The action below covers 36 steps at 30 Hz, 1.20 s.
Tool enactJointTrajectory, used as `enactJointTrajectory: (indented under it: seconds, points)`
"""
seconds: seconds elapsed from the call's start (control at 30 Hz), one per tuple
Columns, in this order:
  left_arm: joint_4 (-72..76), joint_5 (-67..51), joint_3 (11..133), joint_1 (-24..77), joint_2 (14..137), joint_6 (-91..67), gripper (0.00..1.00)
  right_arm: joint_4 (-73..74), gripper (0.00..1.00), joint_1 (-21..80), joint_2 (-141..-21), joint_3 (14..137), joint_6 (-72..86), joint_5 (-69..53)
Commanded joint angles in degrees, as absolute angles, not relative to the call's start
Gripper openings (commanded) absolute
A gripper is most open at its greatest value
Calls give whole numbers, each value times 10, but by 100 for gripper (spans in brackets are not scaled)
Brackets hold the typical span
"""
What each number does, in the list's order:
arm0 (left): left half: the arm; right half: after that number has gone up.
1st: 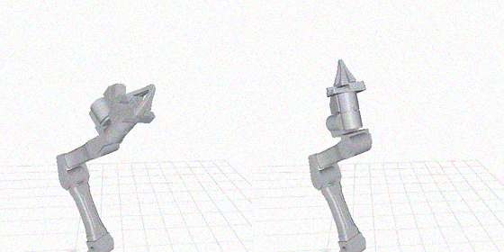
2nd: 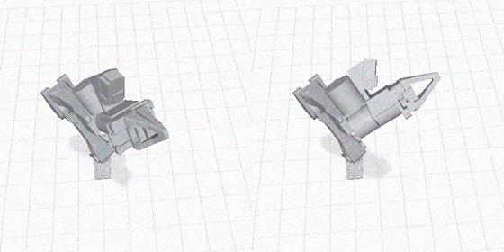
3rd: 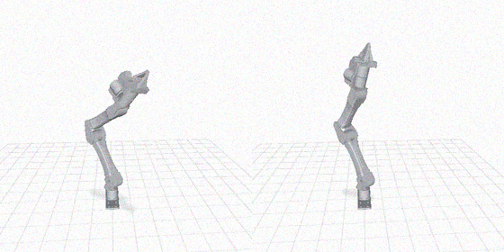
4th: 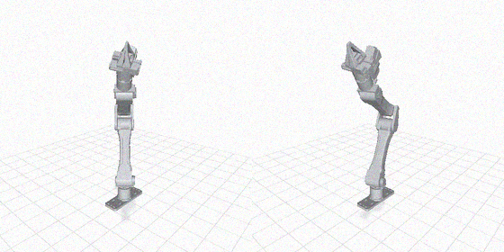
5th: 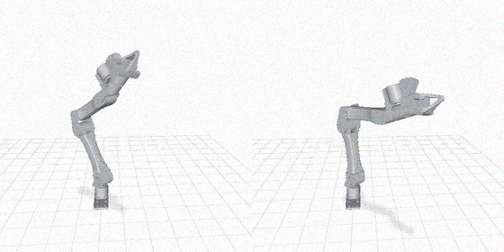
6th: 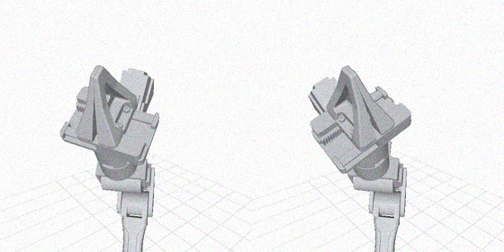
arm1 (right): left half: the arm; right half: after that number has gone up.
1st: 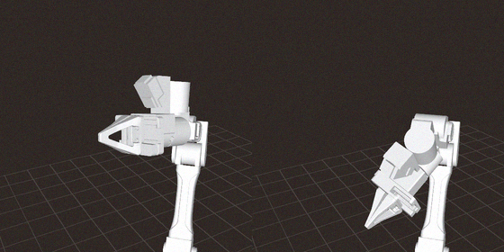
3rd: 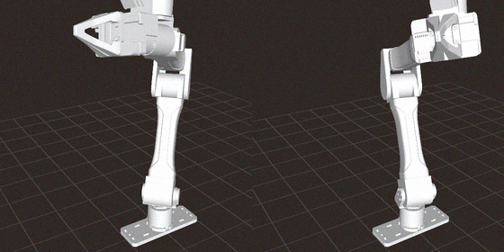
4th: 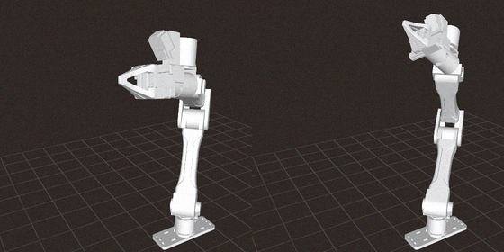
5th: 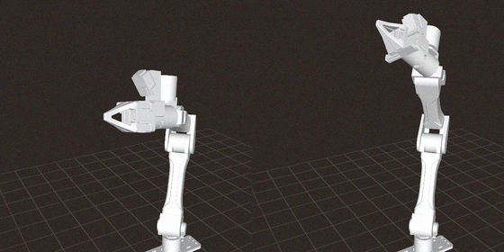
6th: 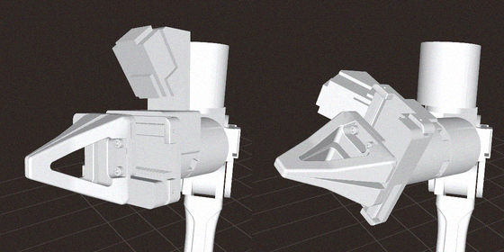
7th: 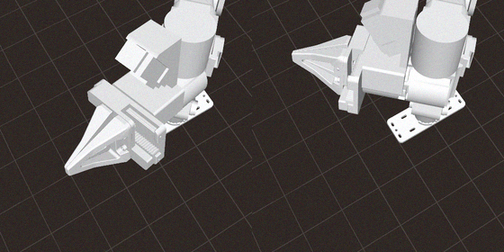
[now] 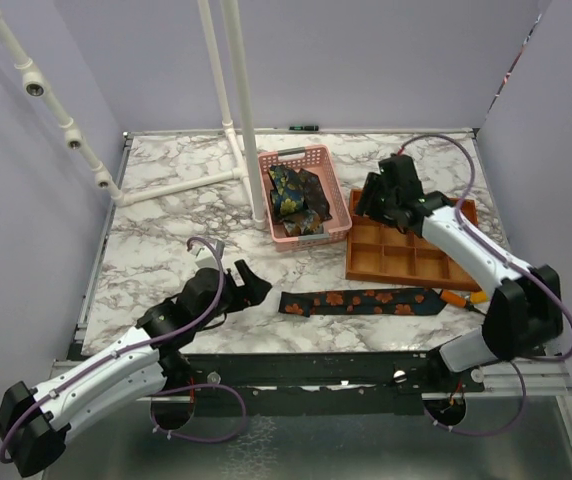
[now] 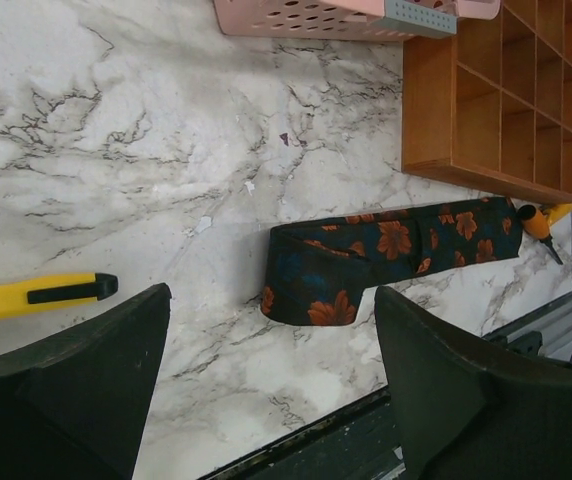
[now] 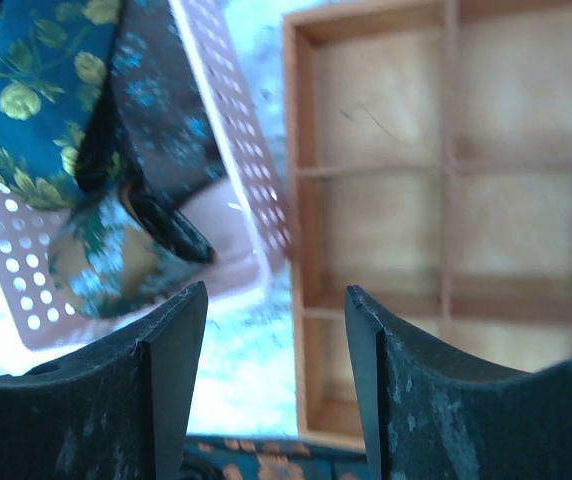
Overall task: Roll the ties
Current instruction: Move the storage box to the center of the board, then move the bin to the center of the board.
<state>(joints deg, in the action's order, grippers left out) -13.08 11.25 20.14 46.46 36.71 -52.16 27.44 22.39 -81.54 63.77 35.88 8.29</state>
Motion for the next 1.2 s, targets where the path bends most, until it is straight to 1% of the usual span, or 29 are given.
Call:
enactJointTrajectory:
  seconds: [0.0,0.1,0.23,0.33,0.43,0.5,0.53,0.63,0.7,0.73,0.77,0.87,1.03,1.17]
  points:
    - [-195,137,228,461,337,-513,84,254,62,244,-923,749,265,74]
    - [-204,138,228,460,323,-520,84,305,63,245,-1025,855,236,86]
    - [-206,138,229,461,320,-523,84,380,63,245,-1146,977,214,142]
    - [-208,142,232,461,323,-517,84,400,62,245,-1208,1031,200,153]
    - [-208,143,237,461,333,-514,84,398,61,246,-1247,1060,189,132]
    - [-208,142,240,461,342,-511,84,386,57,245,-1259,1067,188,116]
    - [-208,143,242,461,345,-510,84,382,52,245,-1263,1072,190,110]
    - [-207,146,245,461,348,-510,84,383,30,245,-1276,1095,207,109]
    - [-208,148,245,461,349,-509,84,378,17,244,-1276,1109,220,108]
    - [-208,149,245,461,350,-509,84,379,11,243,-1276,1117,230,110]
    - [-208,149,245,460,350,-509,84,381,7,241,-1276,1126,243,110]
    - [-208,148,244,461,349,-510,84,382,0,228,-1265,1139,294,121]
    - [-212,148,243,461,345,-512,84,385,0,201,-1244,1149,359,128]
    - [-213,147,243,461,347,-512,84,396,0,180,-1240,1167,368,149]
